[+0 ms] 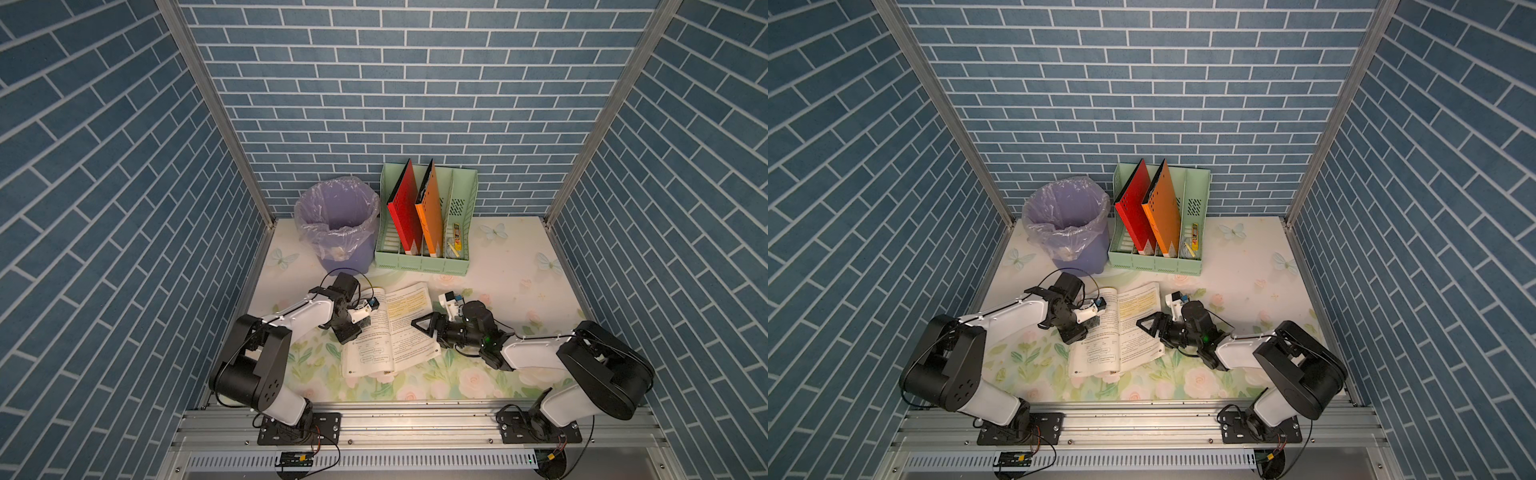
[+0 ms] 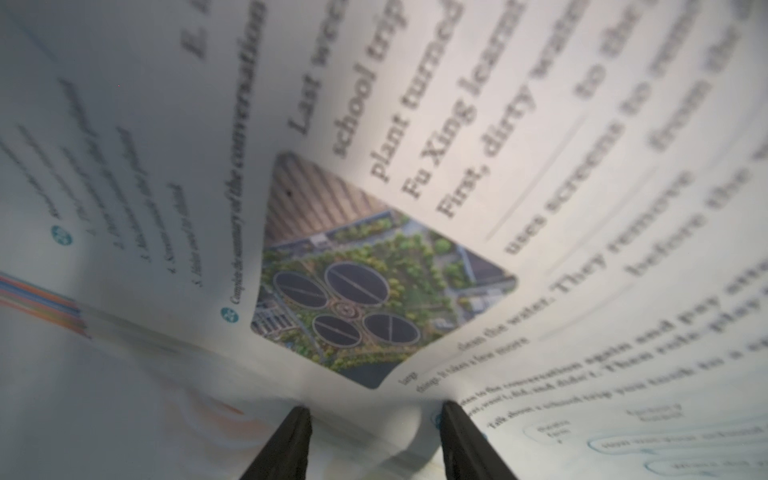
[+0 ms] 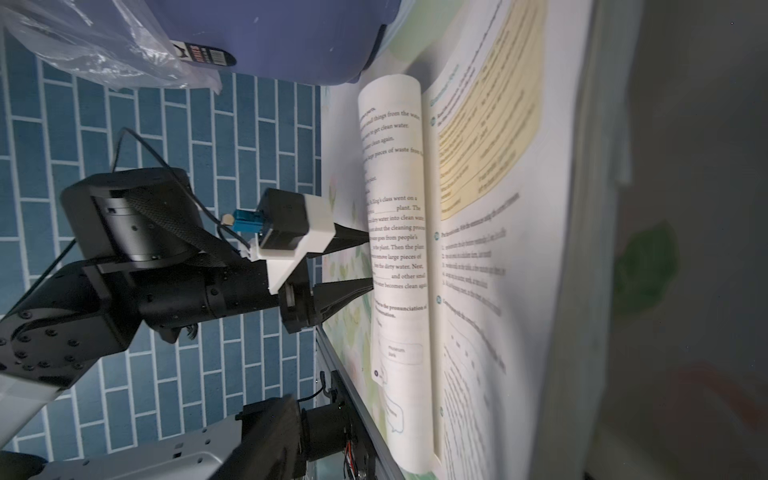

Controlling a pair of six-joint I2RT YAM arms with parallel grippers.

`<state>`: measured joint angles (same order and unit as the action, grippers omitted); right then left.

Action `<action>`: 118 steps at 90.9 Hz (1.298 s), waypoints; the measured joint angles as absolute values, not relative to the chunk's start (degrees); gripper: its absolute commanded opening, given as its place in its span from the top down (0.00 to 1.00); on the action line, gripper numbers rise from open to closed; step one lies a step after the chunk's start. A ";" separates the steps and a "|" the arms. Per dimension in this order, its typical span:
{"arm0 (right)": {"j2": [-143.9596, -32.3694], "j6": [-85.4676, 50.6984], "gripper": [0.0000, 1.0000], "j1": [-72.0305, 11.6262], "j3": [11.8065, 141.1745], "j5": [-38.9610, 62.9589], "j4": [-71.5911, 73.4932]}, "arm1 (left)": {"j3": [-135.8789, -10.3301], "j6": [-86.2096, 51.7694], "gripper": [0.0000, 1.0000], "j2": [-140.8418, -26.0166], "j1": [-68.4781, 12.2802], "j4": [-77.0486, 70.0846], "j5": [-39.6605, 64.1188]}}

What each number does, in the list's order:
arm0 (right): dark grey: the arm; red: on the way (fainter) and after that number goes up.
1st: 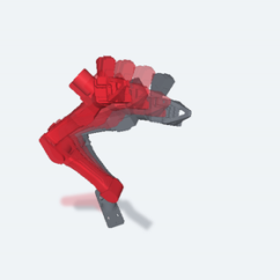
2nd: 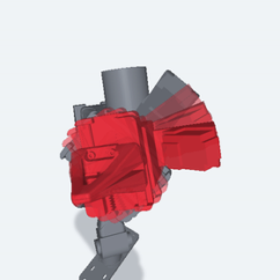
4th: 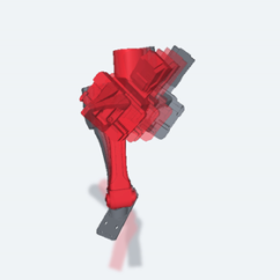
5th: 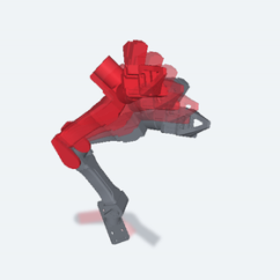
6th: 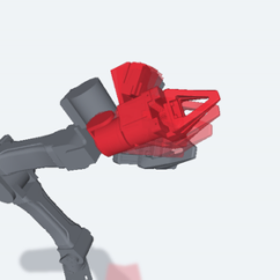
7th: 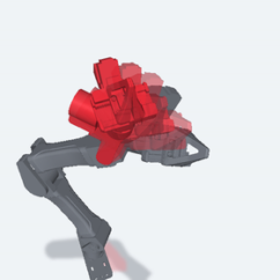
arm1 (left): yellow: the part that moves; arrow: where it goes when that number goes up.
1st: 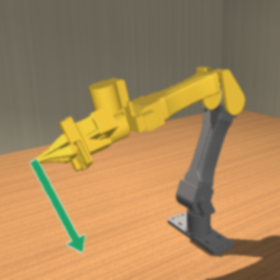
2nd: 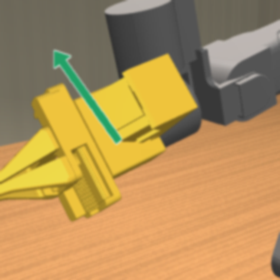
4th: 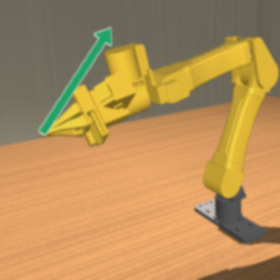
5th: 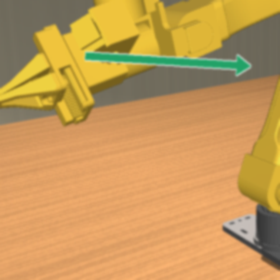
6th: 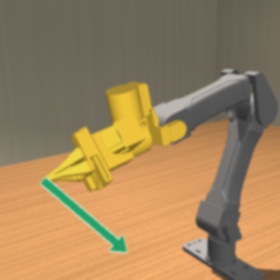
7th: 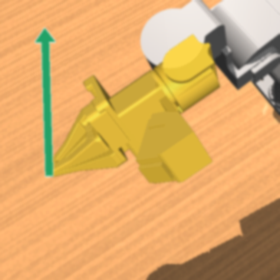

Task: Peel off the used sticky note
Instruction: Close the book at the center of the board.

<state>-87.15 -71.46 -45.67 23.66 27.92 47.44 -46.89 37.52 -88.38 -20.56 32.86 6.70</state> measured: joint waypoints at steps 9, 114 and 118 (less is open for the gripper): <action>-88.92 -72.58 0.34 -46.61 23.66 28.23 50.43 | -46.85 37.69 0.45 -88.29 -20.56 32.84 6.72; -61.34 -36.56 1.00 -38.06 51.53 1.48 -30.13 | -55.48 37.71 0.44 -78.85 -18.92 41.34 15.70; -61.67 -35.42 1.00 -38.00 53.30 -0.32 -33.12 | -55.48 37.71 0.44 -78.85 -18.59 41.74 15.81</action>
<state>-61.67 -35.42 -38.00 53.30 -0.32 -33.12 -55.48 37.71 -78.85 -18.59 41.74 15.81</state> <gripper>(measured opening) 0.080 0.560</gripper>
